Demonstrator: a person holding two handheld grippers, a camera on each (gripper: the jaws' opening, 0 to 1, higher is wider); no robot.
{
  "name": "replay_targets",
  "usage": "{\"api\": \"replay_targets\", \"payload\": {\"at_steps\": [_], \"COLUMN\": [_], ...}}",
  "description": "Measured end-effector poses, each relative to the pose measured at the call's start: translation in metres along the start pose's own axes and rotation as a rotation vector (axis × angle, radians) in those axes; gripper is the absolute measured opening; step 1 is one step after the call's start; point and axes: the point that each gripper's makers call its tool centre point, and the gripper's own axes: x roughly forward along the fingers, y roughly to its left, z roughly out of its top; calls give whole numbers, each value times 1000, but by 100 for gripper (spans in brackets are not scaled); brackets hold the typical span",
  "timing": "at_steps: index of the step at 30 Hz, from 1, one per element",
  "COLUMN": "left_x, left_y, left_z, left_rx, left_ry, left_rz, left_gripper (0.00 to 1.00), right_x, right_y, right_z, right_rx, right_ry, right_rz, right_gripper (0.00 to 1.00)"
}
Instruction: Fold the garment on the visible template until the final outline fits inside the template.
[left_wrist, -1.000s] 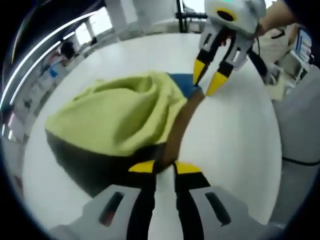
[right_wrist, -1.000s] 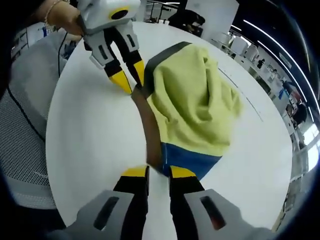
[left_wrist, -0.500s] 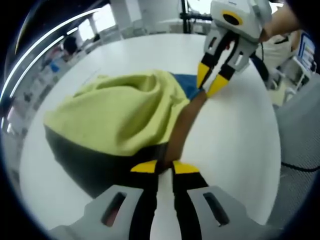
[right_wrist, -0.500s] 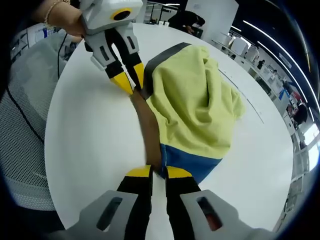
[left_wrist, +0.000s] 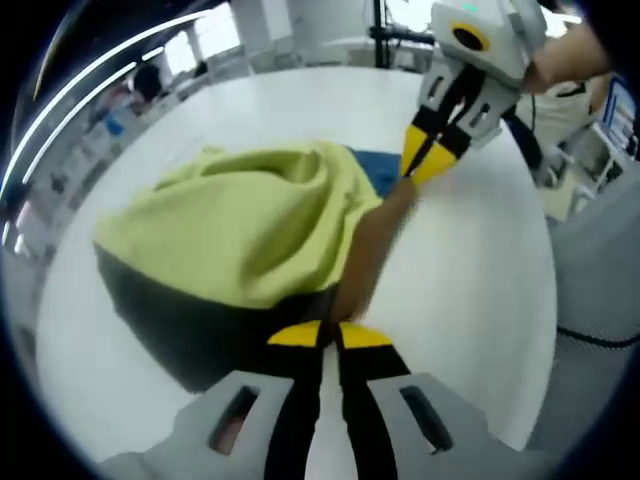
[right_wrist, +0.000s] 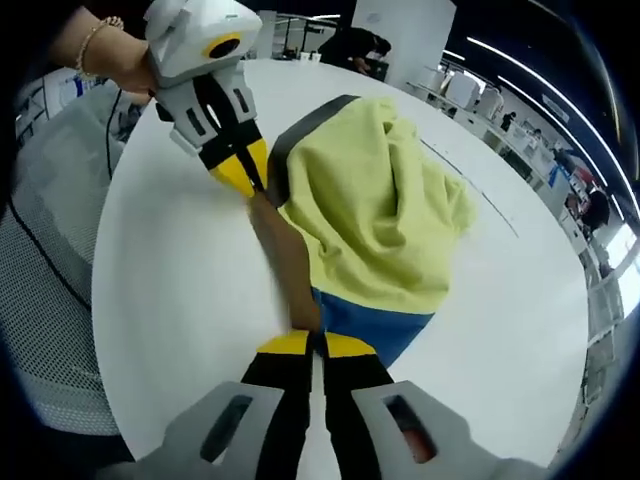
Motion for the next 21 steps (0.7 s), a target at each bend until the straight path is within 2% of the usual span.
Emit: {"api": "replay_targets", "payload": {"at_steps": [10,17,21], "left_x": [-13,-33,-47], "left_y": [4,8,14], "left_z": [10,24,32], "left_rx": [-21,-41,-49], "left_ry": [-24,-59,-80], "left_rz": [23,54,94], "left_gripper": [1,1,1], "right_x": [-15,-31,-40], "right_y": [-11,-20,-21], "right_z": [14,30,40], "right_rx": [32,24,38], "right_ry": [-42,-67,-91], "right_rz": [-43,-87,-92], "right_gripper": [3,3,2]}}
